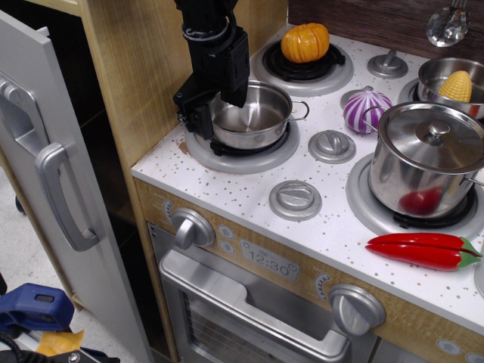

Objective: Pick up pan from stove

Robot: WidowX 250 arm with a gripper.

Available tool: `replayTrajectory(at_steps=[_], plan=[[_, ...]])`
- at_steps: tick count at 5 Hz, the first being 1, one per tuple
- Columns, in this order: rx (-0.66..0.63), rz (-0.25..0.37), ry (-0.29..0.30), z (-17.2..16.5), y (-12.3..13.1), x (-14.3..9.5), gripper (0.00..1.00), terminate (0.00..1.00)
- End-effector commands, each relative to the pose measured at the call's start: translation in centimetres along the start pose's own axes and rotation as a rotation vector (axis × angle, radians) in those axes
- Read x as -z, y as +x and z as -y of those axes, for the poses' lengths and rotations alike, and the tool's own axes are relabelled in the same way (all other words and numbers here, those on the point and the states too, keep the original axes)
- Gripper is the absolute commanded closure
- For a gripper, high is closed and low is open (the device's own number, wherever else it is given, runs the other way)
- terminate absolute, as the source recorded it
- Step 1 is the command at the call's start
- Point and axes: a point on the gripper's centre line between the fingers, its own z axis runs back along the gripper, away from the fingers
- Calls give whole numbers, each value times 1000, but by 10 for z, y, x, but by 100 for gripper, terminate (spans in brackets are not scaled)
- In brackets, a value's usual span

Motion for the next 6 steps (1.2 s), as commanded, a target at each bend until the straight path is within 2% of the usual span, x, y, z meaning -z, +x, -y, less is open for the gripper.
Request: replayTrajectory(at_steps=[1, 4, 5, 6], plan=[[0, 0, 0, 0, 0, 0, 0, 0], [-20, 31, 17, 4, -6, 14, 0, 0], [-18, 24, 25, 6, -4, 18, 0, 0], [-13, 23, 20, 4, -5, 20, 100, 0]])
